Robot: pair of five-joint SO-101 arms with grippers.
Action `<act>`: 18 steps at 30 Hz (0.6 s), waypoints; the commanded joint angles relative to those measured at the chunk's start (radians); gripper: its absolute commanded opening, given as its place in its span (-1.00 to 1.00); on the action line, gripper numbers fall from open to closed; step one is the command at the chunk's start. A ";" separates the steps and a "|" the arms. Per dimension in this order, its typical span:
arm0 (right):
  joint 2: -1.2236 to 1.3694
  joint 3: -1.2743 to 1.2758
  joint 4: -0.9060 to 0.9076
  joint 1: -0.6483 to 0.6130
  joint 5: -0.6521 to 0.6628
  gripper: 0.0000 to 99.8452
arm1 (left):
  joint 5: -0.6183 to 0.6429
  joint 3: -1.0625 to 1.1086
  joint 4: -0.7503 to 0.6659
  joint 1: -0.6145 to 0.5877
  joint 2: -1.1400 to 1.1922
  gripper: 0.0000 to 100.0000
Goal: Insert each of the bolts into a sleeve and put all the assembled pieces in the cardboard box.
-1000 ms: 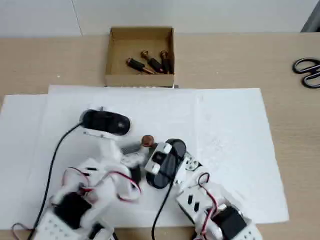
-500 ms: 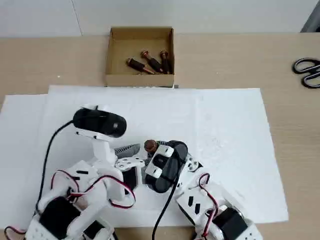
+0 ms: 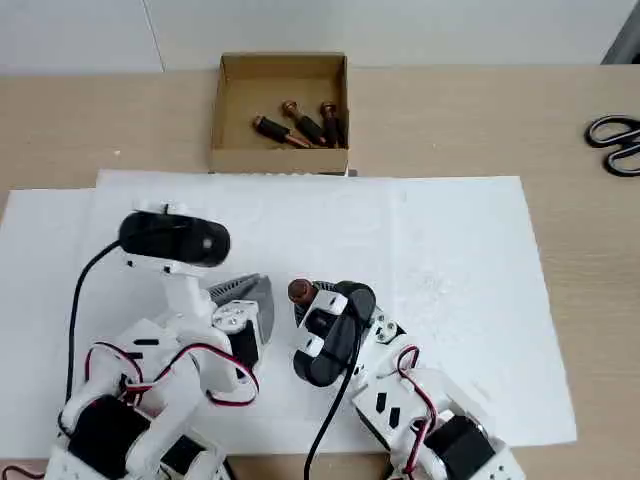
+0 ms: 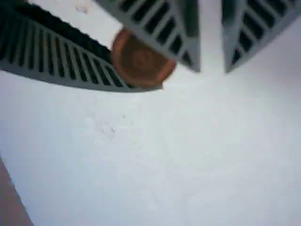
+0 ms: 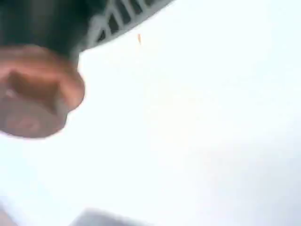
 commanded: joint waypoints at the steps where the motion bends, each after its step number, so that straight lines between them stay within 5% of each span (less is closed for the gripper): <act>1: -0.007 -0.038 -0.027 0.004 0.009 -0.99 | -0.006 0.044 -0.003 -0.044 -0.009 -0.99; 9: -0.007 -0.038 -0.033 0.035 0.009 -0.99 | -0.094 0.294 -0.101 -0.224 -0.009 -0.99; 18: -0.007 -0.046 -0.035 0.219 0.003 -0.99 | -0.302 0.568 -0.468 -0.407 -0.009 -0.99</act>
